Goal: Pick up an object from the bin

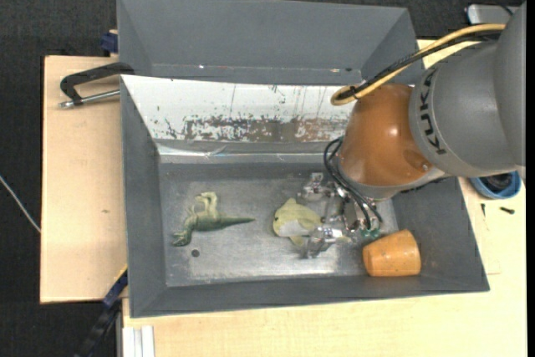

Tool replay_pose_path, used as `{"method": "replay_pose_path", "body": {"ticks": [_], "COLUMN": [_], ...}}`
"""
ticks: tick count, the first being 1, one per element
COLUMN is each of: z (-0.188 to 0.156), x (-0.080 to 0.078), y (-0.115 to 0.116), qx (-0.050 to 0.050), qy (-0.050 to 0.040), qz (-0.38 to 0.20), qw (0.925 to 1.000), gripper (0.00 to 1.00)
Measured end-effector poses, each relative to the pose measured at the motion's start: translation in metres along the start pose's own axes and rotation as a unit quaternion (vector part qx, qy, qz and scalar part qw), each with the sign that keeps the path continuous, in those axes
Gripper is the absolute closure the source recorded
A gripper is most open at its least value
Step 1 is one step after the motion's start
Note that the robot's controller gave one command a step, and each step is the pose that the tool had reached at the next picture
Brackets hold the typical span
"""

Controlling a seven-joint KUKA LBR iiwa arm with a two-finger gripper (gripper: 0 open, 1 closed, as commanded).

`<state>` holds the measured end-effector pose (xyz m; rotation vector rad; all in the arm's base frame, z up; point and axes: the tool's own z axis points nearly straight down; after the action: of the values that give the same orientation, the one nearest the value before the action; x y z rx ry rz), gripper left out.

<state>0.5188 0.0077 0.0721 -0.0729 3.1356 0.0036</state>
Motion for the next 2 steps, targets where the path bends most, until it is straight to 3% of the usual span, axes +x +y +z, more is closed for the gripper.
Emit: {"method": "replay_pose_path", "body": {"ticks": [1, 2], "z": [-0.0010, -0.0020], "x": [-0.0011, -0.0022], "y": [0.0005, 0.0008], "qx": [0.001, 0.001], "qy": [0.0005, -0.0003], "qz": [0.000, 0.000], "qw": [1.0000, 1.0000], "gripper": [0.00, 1.00]}}
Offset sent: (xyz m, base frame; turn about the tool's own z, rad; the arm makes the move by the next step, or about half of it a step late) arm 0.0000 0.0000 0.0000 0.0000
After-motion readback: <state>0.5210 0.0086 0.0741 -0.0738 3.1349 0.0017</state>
